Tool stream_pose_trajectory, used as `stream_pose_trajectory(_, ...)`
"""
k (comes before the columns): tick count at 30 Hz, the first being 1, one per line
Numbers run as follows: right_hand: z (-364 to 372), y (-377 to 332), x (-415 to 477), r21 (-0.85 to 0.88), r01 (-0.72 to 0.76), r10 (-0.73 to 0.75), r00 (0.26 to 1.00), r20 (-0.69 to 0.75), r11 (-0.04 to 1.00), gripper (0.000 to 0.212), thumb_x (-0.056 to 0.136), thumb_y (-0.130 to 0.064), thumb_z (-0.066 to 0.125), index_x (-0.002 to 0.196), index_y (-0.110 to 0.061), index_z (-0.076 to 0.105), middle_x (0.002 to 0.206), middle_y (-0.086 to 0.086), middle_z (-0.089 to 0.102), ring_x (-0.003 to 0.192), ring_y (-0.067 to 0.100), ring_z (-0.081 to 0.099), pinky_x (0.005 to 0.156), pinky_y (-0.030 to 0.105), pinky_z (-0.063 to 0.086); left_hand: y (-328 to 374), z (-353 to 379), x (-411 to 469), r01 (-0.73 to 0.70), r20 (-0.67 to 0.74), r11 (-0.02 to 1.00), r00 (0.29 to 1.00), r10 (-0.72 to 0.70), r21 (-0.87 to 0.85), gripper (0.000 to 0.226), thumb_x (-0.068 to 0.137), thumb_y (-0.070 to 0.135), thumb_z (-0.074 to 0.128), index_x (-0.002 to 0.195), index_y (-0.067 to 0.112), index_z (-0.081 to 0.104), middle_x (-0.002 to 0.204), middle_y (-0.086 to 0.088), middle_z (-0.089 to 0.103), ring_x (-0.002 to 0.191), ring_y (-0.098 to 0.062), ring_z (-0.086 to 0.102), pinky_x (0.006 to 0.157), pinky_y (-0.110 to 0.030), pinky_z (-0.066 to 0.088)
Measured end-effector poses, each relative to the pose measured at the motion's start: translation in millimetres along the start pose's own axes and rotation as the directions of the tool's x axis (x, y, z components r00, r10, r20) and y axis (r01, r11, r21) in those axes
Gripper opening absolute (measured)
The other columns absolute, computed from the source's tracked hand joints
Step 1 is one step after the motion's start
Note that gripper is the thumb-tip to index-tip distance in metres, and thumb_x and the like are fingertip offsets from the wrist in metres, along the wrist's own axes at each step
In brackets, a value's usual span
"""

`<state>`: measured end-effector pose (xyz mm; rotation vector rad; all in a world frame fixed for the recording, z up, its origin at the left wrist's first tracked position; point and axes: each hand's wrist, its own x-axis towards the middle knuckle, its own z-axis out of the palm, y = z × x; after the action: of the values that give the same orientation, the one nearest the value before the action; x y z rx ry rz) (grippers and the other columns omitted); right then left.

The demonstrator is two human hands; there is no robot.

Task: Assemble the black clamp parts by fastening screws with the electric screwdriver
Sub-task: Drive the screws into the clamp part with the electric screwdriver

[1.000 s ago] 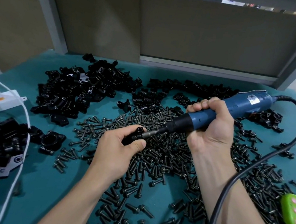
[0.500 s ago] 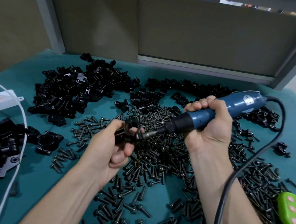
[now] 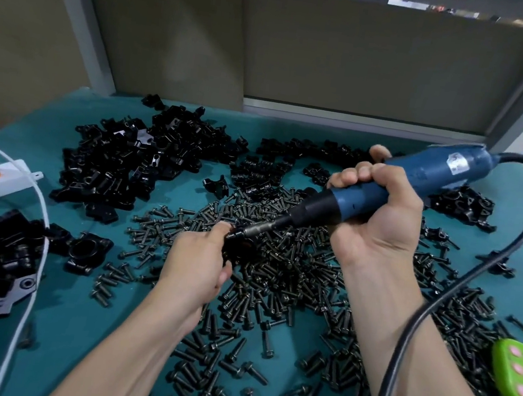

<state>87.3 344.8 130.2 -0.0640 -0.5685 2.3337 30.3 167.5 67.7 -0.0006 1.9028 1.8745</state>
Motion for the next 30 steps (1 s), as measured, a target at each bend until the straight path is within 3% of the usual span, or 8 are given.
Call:
stream_pose_trajectory(4, -9, -4, 0, 0.03, -0.057, 0.055, 0.997, 0.055, 0.998, 0.026, 0.075, 0.001, 0.057, 0.099, -0.007, 0.062, 0.07, 0.003, 0.051, 0.06, 0.017, 0.05, 0.066, 0.029, 0.048, 0, -5, 5, -0.064, -0.007, 0.994, 0.998, 0.065, 0.093, 0.039, 0.108, 0.044, 0.05, 0.09, 0.009, 0.056, 0.047, -0.003, 0.041, 0.034, -0.013, 0.029, 0.038, -0.024, 0.024)
stream_pose_trajectory(7, -9, -7, 1, 0.002, -0.051, 0.051, 0.993, 0.104, 0.999, 0.023, 0.078, 0.002, 0.054, 0.097, -0.008, 0.062, 0.07, 0.003, 0.051, 0.06, 0.018, 0.051, 0.066, 0.029, 0.049, -2, -7, 4, -0.059, 0.068, 0.996, 0.996, 0.055, 0.063, 0.058, 0.105, 0.052, 0.05, 0.105, -0.004, 0.063, 0.051, -0.003, 0.046, 0.034, -0.011, 0.029, 0.034, -0.02, 0.023)
stream_pose_trajectory(11, -6, -10, 3, -0.006, -0.016, 0.016, 0.997, 0.079, 1.0, 0.021, 0.08, 0.003, 0.052, 0.096, -0.009, 0.06, 0.069, 0.003, 0.051, 0.059, 0.018, 0.051, 0.065, 0.029, 0.049, -4, -14, 0, -0.137, 0.345, 0.99, 0.929, 0.133, -0.014, 0.068, 0.087, 0.079, 0.052, 0.113, 0.021, 0.077, 0.066, -0.003, 0.063, 0.048, -0.01, 0.044, 0.043, -0.017, 0.037)
stream_pose_trajectory(13, -6, -12, 4, 0.005, 0.01, -0.01, 0.998, 0.061, 1.0, 0.02, 0.081, 0.004, 0.052, 0.095, -0.008, 0.06, 0.069, 0.004, 0.051, 0.059, 0.018, 0.05, 0.065, 0.029, 0.049, -3, -14, 0, -0.204, 0.446, 0.979, 0.879, 0.17, 0.029, 0.042, 0.086, 0.063, 0.069, 0.116, 0.033, 0.074, 0.075, -0.001, 0.07, 0.055, -0.009, 0.053, 0.047, -0.017, 0.041)
stream_pose_trajectory(15, -7, -14, 5, 0.008, 0.015, -0.016, 0.999, 0.05, 1.0, 0.019, 0.082, 0.004, 0.051, 0.095, -0.008, 0.059, 0.069, 0.004, 0.051, 0.059, 0.018, 0.05, 0.065, 0.029, 0.049, -3, -11, 0, -0.286, 0.414, 0.948, 0.887, 0.206, 0.141, 0.016, 0.089, 0.042, 0.078, 0.105, 0.045, 0.074, 0.079, 0.0, 0.075, 0.058, -0.01, 0.058, 0.05, -0.019, 0.044)
stream_pose_trajectory(19, -9, -15, 5, -0.006, -0.018, 0.018, 0.999, 0.051, 1.0, 0.022, 0.076, 0.003, 0.055, 0.094, -0.009, 0.061, 0.068, 0.003, 0.051, 0.058, 0.018, 0.051, 0.064, 0.029, 0.049, -6, -7, -3, -0.41, 0.212, 0.838, 0.911, 0.354, 0.361, 0.019, 0.078, 0.066, 0.075, 0.096, 0.059, 0.071, 0.076, 0.001, 0.076, 0.064, -0.031, 0.069, 0.054, -0.038, 0.053)
stream_pose_trajectory(23, -12, -19, 6, 0.028, -0.036, 0.035, 0.999, 0.02, 0.999, 0.02, 0.073, -0.002, 0.056, 0.091, -0.007, 0.062, 0.068, 0.003, 0.05, 0.058, 0.018, 0.05, 0.064, 0.029, 0.048, -5, -3, -8, -0.46, 0.145, 0.809, 0.887, 0.439, 0.365, 0.014, 0.082, 0.055, 0.08, 0.093, 0.057, 0.072, 0.07, 0.004, 0.076, 0.066, -0.031, 0.073, 0.064, -0.056, 0.061)
stream_pose_trajectory(30, -15, -24, 6, -0.016, -0.114, 0.115, 0.99, 0.082, 0.993, 0.02, 0.076, -0.004, 0.055, 0.094, -0.009, 0.063, 0.07, 0.003, 0.051, 0.061, 0.018, 0.051, 0.068, 0.03, 0.049, -1, -8, -6, -0.544, 0.171, 0.594, 0.806, 0.567, 0.593, 0.024, 0.085, 0.052, 0.078, 0.079, 0.03, 0.068, 0.072, 0.021, 0.067, 0.06, -0.01, 0.064, 0.053, -0.028, 0.05)
